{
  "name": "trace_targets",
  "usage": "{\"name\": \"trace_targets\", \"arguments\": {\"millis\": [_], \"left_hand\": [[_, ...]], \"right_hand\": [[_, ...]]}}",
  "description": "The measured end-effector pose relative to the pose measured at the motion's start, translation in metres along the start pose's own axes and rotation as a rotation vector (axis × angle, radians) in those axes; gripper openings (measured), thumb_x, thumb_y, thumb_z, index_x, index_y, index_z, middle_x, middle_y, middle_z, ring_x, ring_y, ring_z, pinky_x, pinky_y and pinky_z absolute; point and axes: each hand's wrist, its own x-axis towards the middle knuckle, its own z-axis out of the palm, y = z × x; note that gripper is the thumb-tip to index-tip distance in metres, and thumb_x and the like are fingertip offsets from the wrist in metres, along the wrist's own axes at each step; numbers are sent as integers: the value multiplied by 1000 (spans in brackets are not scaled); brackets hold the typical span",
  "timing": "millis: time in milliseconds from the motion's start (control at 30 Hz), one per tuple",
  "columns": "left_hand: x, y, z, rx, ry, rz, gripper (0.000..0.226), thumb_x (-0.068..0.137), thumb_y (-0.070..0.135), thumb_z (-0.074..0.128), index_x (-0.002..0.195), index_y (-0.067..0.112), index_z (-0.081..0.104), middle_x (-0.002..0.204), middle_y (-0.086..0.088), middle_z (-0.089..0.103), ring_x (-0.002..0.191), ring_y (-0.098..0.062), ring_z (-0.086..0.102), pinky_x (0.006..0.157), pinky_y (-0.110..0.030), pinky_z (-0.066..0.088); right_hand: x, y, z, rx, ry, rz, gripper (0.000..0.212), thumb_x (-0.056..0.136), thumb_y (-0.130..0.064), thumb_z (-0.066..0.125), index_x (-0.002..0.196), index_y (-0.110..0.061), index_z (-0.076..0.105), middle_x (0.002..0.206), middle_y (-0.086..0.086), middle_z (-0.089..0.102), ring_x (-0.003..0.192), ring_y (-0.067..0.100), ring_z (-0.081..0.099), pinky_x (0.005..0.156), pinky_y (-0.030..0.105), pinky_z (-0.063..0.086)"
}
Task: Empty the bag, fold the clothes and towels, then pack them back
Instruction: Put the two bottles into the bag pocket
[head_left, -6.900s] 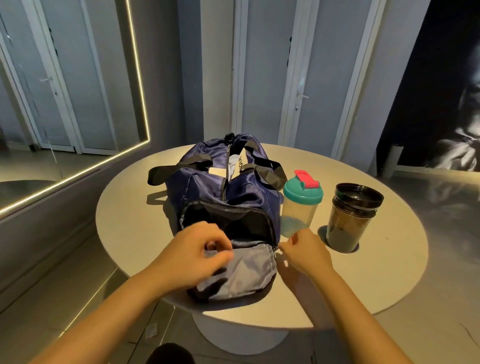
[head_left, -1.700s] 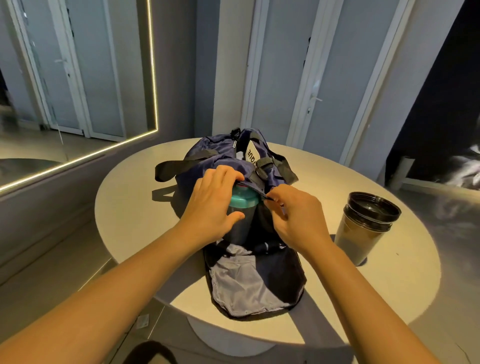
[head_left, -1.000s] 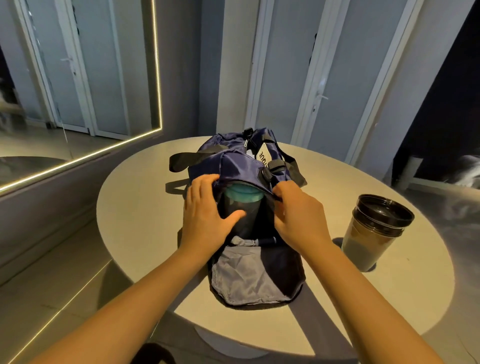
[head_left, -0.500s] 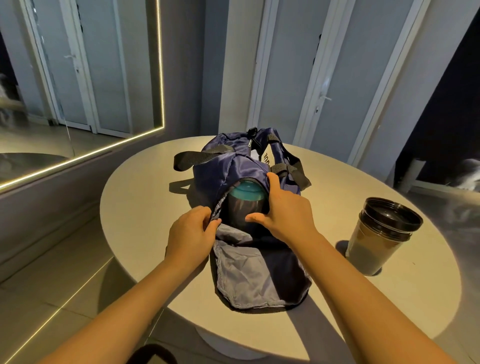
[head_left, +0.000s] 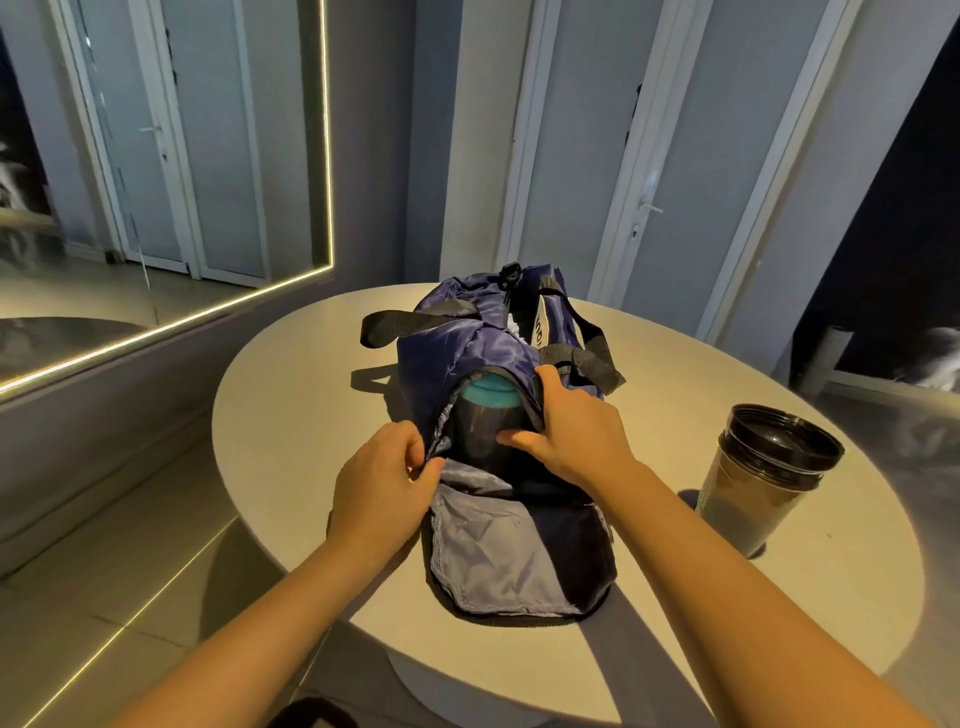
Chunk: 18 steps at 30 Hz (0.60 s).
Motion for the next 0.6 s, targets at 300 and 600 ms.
{"name": "trace_targets", "arguments": {"millis": [300,600], "left_hand": [[-30,4,12,324,-297,381,46,101,54,36,132,37,64,127,21,62,118,-10,45,96,-33,36],[-2,24,-8,227,-184,290,29,97,51,56,103,30,75,101,13,70,92,-10,56,85,-34,50]], "right_hand": [[-4,-5,0,-68,49,35,71,87,-79,49,126,-20,43,95,4,66,83,27,63,62,36,48],[-1,-12,-19,-22,-54,101,75,80,-79,60,126,-21,48,111,5,67,96,29,65,77,42,57]]}}
